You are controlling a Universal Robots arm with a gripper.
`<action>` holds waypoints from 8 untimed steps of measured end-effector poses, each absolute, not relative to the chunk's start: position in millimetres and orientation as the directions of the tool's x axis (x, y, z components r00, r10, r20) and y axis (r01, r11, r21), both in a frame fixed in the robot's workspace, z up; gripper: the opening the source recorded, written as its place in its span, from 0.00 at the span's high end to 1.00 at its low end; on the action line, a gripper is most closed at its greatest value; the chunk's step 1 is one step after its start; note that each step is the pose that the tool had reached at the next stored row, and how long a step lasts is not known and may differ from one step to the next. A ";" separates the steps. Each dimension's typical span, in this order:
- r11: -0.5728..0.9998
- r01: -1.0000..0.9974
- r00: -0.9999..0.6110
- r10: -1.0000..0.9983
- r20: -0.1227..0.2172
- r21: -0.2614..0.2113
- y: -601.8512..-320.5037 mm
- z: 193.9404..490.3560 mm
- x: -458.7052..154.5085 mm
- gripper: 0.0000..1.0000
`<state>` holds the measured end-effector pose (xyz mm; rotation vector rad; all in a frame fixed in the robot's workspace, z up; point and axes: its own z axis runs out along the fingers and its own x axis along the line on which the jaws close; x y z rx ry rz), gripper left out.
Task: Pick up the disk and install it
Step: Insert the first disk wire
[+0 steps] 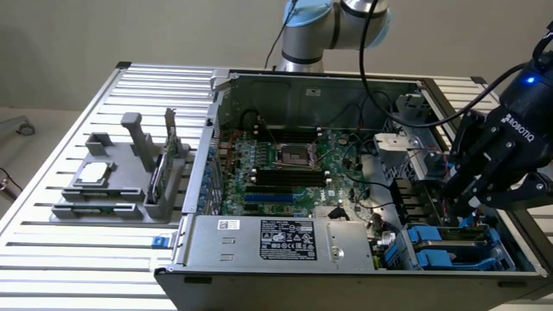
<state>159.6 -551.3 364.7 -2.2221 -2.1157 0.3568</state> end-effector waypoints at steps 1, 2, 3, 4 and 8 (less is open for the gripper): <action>-0.061 0.979 0.036 0.991 -0.130 -0.196 -551.3 364.2 159.8 0.64; -0.061 0.979 0.036 0.991 -0.130 -0.196 -551.3 364.0 160.1 0.64; -0.061 0.979 0.036 0.991 -0.129 -0.196 -551.3 363.7 160.3 0.64; -0.061 0.979 0.036 0.991 -0.129 -0.195 -551.2 363.4 160.6 0.64; -0.060 0.979 0.036 0.991 -0.128 -0.195 -551.0 362.4 161.7 0.64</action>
